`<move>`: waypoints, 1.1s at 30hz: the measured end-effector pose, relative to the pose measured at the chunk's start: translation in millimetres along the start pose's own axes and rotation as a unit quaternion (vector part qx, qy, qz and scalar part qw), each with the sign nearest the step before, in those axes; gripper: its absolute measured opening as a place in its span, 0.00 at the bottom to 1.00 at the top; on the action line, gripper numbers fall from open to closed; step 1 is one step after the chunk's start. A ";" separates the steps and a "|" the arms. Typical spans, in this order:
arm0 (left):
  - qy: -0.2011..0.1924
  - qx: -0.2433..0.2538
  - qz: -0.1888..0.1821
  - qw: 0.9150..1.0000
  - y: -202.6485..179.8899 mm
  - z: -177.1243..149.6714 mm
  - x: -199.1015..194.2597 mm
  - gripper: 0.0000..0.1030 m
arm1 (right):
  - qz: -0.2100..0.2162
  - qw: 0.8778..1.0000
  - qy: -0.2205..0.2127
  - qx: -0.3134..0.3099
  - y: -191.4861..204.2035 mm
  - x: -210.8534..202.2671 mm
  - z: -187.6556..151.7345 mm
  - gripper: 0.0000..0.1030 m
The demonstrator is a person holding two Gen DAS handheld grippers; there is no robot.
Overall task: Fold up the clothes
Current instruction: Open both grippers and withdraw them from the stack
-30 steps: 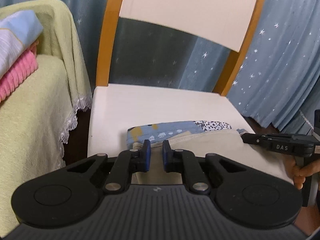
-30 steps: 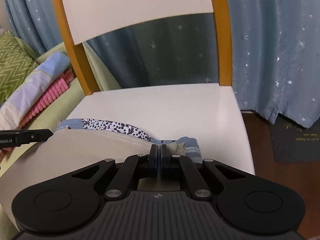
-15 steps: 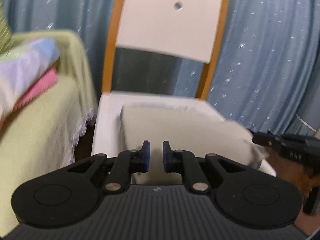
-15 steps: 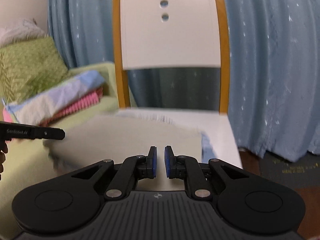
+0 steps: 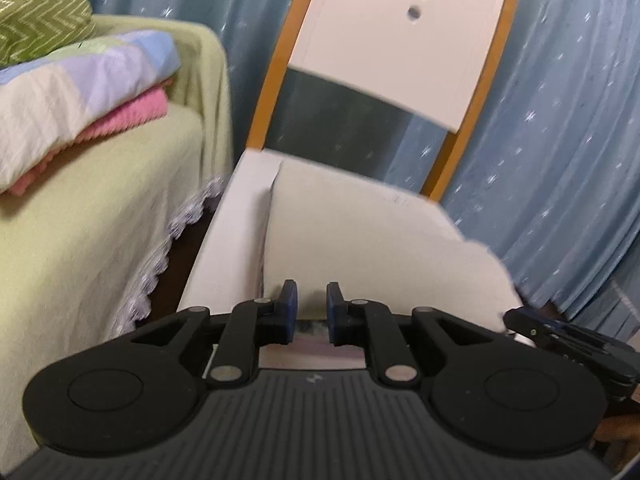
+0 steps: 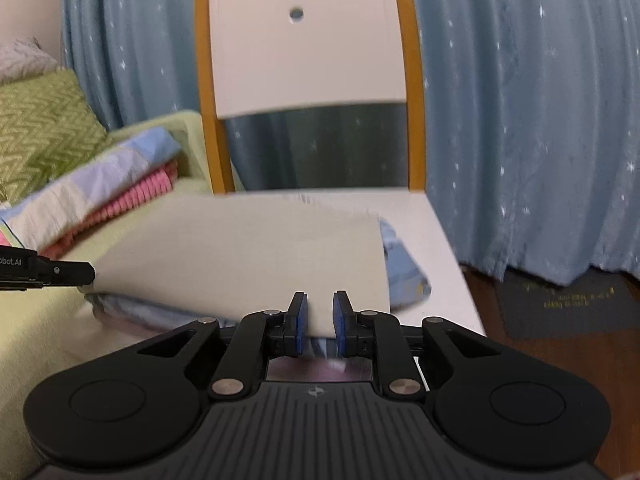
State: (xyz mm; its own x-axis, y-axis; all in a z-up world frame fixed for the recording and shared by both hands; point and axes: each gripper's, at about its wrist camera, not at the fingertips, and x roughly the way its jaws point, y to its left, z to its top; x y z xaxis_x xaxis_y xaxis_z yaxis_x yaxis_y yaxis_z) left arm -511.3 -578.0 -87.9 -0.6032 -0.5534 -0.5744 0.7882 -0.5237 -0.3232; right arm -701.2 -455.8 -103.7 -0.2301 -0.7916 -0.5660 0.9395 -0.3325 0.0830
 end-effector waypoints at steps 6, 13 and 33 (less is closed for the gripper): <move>0.012 -0.005 0.013 1.000 -0.6 -0.1 -0.2 0.11 | -0.004 1.000 -0.008 -0.001 7.6 -5.1 3.0 0.19; 0.014 -0.007 0.012 1.000 1.0 0.2 -3.3 0.11 | 0.005 1.000 -0.026 -0.006 15.4 -7.3 14.5 0.19; 0.045 0.077 0.057 0.994 -32.9 20.6 26.7 0.26 | 0.001 1.000 0.020 0.024 18.9 23.6 23.1 0.36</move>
State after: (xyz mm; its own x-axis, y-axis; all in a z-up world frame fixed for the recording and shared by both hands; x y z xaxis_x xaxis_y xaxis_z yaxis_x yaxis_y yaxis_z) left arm -555.9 -589.0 -77.1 -0.4913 -0.5584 -0.6685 0.8190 -0.5574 -0.1364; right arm -694.7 -492.6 -96.5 -0.2174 -0.7714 -0.5981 0.9261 -0.3566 0.1234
